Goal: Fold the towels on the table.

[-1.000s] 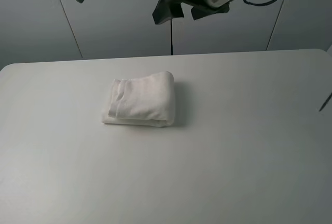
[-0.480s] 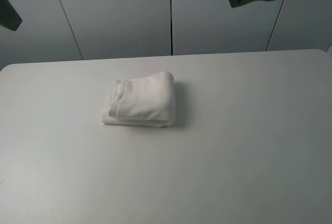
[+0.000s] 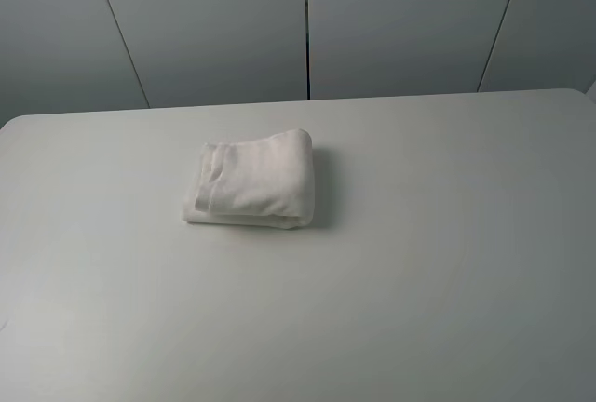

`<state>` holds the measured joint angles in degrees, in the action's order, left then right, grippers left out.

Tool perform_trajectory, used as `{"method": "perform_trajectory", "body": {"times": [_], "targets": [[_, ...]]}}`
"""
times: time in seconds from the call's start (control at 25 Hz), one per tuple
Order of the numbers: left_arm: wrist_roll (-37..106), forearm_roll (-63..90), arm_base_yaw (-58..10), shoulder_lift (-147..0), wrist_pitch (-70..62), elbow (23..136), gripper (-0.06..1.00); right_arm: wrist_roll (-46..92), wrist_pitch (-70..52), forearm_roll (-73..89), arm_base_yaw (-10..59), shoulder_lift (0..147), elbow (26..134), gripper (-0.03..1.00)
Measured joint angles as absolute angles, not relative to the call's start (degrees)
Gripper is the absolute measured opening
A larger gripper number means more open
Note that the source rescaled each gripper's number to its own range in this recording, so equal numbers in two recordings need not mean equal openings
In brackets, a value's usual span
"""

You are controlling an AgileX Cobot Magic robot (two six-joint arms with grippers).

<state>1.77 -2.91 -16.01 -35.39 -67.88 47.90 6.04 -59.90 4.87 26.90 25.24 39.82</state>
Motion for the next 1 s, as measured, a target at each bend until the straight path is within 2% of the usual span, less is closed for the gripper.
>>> {"method": "perform_trajectory", "body": {"times": [0.4, 0.76, 1.0], "targets": [[1.4, 1.6, -16.0, -14.2, -68.0, 35.4, 0.99, 6.4, -65.3, 5.3, 26.9, 1.1, 34.5, 1.00], [1.9, 2.8, -16.0, -1.9, -64.9, 31.0, 0.99, 7.0, -65.9, 5.3, 26.9, 0.2, 30.7, 1.00], [2.5, 4.1, -16.0, 0.0, -62.7, 29.5, 0.99, 7.0, -64.0, 5.3, 26.9, 0.2, 29.7, 1.00]]}}
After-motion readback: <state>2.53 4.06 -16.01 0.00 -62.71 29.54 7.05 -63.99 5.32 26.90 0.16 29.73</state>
